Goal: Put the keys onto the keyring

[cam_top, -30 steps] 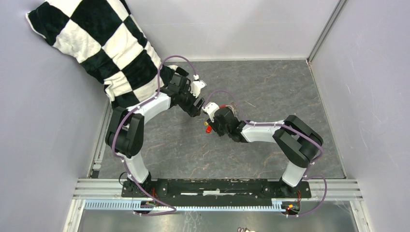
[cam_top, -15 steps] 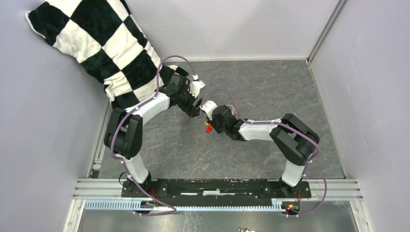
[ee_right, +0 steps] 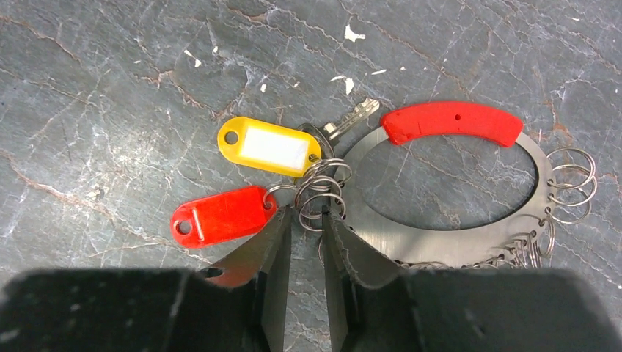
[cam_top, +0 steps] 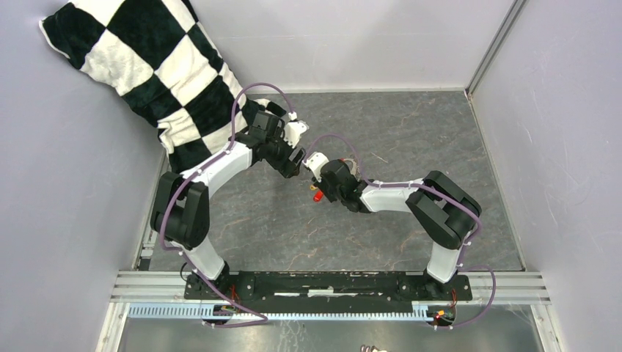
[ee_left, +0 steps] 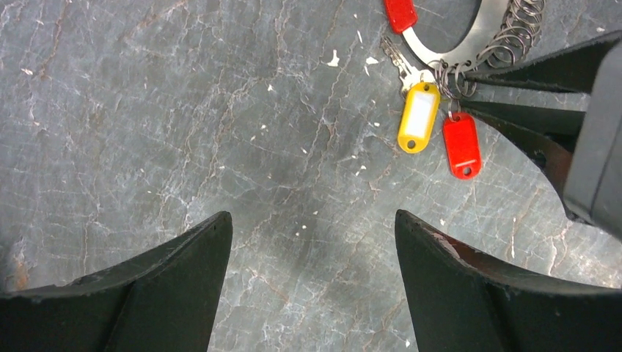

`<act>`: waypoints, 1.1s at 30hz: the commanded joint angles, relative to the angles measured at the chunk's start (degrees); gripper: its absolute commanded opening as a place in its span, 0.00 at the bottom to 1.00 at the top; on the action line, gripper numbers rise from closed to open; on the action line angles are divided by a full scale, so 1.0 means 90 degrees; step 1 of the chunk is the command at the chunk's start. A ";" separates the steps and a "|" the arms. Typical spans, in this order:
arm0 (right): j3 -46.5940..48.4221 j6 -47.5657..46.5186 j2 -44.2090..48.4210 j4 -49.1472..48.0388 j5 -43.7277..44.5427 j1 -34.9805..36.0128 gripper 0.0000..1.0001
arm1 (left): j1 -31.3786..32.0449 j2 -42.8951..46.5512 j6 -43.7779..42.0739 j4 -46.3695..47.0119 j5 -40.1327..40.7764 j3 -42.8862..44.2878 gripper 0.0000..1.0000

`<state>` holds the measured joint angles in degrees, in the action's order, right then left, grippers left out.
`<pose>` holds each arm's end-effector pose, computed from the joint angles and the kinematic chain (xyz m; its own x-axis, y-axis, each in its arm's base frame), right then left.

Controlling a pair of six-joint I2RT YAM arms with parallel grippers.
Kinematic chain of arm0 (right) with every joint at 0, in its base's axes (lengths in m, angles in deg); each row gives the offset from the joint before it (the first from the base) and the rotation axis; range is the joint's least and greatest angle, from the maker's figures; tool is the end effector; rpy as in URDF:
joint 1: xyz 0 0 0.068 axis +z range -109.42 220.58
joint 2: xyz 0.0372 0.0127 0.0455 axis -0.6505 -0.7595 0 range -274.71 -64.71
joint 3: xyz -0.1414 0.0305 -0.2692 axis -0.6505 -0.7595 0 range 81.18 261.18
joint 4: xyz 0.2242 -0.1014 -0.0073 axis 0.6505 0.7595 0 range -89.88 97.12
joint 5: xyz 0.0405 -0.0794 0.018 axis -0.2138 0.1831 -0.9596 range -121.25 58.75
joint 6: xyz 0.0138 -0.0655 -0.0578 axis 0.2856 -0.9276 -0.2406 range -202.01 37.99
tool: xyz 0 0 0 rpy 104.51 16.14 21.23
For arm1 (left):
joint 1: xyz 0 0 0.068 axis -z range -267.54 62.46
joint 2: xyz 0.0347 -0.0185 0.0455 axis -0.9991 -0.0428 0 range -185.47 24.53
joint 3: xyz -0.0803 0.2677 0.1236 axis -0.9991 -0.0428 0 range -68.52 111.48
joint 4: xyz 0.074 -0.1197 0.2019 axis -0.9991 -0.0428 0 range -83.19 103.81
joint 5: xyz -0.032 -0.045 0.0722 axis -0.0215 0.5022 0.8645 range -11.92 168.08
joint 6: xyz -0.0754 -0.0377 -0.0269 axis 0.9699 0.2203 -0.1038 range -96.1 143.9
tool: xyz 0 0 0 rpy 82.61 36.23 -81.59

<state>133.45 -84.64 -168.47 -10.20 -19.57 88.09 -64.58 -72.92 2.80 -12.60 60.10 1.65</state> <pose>0.2778 0.2796 0.1617 -0.4158 -0.5204 -0.7459 -0.6389 0.7508 -0.1677 0.3379 -0.1695 0.2374 -0.4980 0.5830 -0.6419 0.7704 0.6372 -0.0189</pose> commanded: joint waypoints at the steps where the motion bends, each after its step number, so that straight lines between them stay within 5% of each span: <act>1: 0.0038 0.0091 0.0274 0.0001 0.0091 -0.0014 0.29 | -0.0022 0.0394 -0.0224 -0.0056 0.0063 -0.0081 0.87; 12: -0.0053 0.0073 0.0140 -0.0126 -0.0085 -0.0022 0.20 | -0.0022 0.0447 -0.0232 -0.0115 0.0181 -0.0077 0.87; 24: -0.0188 0.0078 -0.0019 -0.0233 -0.0082 -0.0043 0.30 | -0.0022 0.0422 -0.0291 -0.0122 0.0253 -0.0077 0.87; 33: -0.0134 0.0134 -0.0237 -0.0424 -0.0185 -0.0142 0.13 | -0.0022 0.0484 -0.0311 -0.0130 0.0314 -0.0092 0.87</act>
<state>132.20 -84.05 -168.71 -12.91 -20.57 87.52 -64.58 -70.84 2.74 -13.87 62.33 0.82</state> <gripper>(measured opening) 0.184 0.873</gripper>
